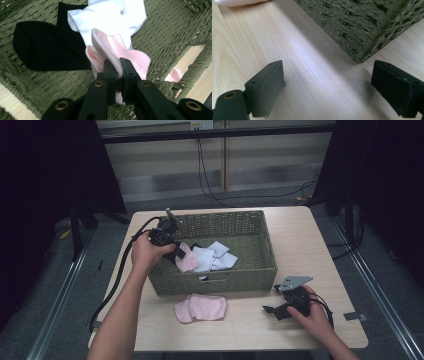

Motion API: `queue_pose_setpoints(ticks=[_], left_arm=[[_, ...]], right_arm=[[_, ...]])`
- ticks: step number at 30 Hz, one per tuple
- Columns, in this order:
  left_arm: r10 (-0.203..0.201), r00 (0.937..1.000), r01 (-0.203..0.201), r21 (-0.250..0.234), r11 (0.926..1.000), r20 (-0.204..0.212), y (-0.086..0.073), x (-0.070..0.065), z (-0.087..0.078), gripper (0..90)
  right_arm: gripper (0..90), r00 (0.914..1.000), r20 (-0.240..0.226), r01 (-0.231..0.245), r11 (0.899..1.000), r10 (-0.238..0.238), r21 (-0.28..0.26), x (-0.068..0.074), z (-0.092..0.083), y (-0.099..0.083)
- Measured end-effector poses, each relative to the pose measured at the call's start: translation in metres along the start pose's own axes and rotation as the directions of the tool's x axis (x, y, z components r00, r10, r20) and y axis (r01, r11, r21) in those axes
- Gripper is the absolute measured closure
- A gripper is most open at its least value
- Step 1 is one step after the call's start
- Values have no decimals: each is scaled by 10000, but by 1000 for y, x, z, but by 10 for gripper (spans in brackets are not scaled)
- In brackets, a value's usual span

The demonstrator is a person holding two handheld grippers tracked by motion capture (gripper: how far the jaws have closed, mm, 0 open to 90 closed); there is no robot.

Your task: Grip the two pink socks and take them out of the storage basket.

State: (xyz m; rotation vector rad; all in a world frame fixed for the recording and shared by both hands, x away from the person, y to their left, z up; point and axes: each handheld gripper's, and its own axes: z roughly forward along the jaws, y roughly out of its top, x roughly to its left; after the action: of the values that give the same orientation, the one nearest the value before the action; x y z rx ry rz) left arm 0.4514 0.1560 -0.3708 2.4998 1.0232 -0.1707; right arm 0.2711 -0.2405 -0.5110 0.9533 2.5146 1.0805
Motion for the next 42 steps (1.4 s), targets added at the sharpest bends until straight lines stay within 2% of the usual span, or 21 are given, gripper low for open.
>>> queue_pose_setpoints(ticks=[2, 11, 15, 32, 37, 42], left_arm=[[-32, 10000, 32, -124, 9999, -1, 0, 0, -2, 842], [-12, 10000, 12, -71, 10000, -9, 1, -5, -16, 842], [-66, 9999, 68, -153, 9999, 121, 1, -7, -21, 842], [122, 9998, -118, -334, 9994, 125, 2, -20, -44, 842], [221, 9997, -218, -253, 9994, 137, 2, -22, -50, 842], [175, 9996, -168, -310, 9994, 216, 3, -25, -57, 842]], right_arm=[[106, 10000, -2, 23, 10000, -23, -10, 0, 0, 0], [106, 10000, 5, -6, 10000, 6, -16, 0, 0, 0], [106, 10000, 3, -15, 10000, 15, -14, 0, 0, 0], [106, 10000, 4, 2, 10000, -2, -18, 0, 0, 0], [106, 10000, 5, 2, 10000, -2, -19, 0, 0, 0], [106, 10000, 6, 5, 10000, -5, -23, 0, 0, 0]])
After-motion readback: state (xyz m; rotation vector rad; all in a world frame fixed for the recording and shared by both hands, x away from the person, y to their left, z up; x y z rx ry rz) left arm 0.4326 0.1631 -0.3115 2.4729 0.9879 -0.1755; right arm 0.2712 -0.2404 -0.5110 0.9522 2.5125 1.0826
